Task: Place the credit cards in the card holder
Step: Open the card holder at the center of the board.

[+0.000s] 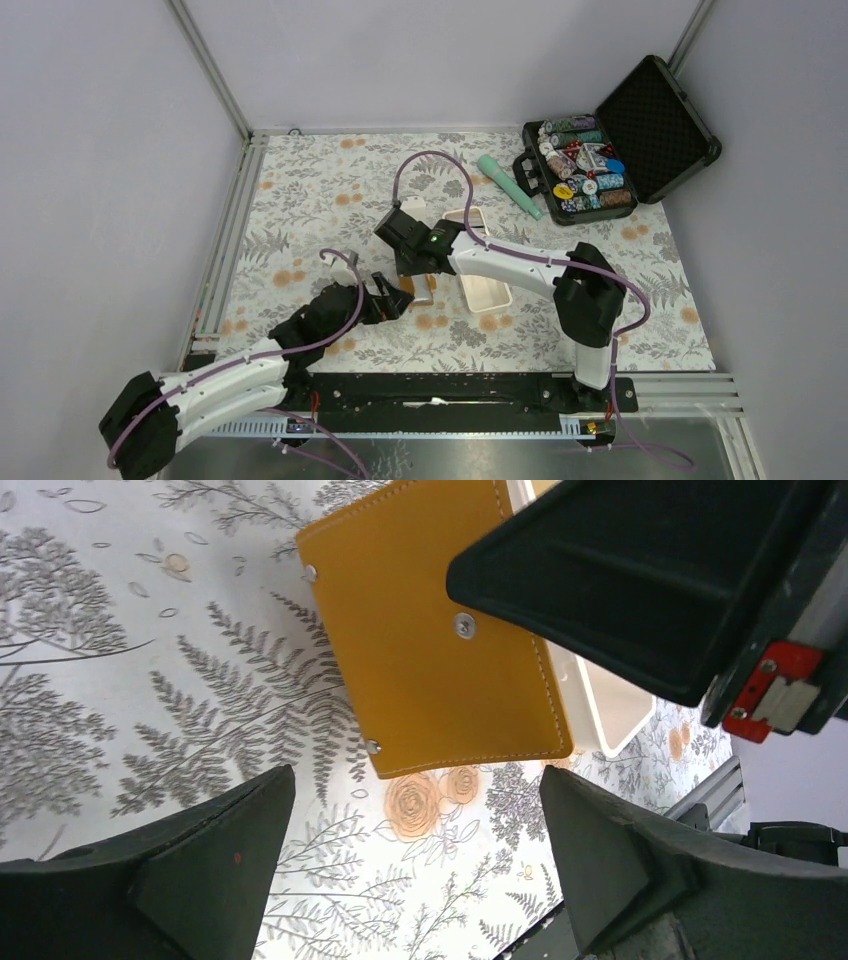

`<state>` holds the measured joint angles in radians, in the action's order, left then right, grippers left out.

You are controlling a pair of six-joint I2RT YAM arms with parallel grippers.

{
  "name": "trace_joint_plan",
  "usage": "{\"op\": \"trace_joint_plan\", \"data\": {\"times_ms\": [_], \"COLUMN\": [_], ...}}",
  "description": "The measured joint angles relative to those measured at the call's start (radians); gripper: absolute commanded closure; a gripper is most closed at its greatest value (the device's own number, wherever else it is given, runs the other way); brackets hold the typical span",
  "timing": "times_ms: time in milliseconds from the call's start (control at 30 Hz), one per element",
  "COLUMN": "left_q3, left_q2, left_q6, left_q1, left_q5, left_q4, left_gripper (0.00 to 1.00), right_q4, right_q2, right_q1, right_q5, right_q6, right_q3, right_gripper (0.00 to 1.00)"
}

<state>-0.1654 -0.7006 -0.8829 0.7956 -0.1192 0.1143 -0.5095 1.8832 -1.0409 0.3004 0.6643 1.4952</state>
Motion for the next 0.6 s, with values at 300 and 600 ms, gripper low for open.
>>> {"op": "trace_joint_plan", "data": {"times_ms": [300, 600], "left_q3": [-0.043, -0.165], "left_q2": [-0.150, -0.266], "left_q6": [0.000, 0.056], "left_q1": [0.125, 0.211], "left_q5": [-0.168, -0.336], "left_q4": [0.151, 0.154], "left_gripper": [0.02, 0.51], "right_q4": [-0.093, -0.115], "right_q2": [0.014, 0.049], "right_q1": [0.000, 0.000], "right_q5": [0.066, 0.093], "right_q6": [0.095, 0.123], "right_q3": [0.073, 0.075], "right_gripper": [1.00, 1.00]}}
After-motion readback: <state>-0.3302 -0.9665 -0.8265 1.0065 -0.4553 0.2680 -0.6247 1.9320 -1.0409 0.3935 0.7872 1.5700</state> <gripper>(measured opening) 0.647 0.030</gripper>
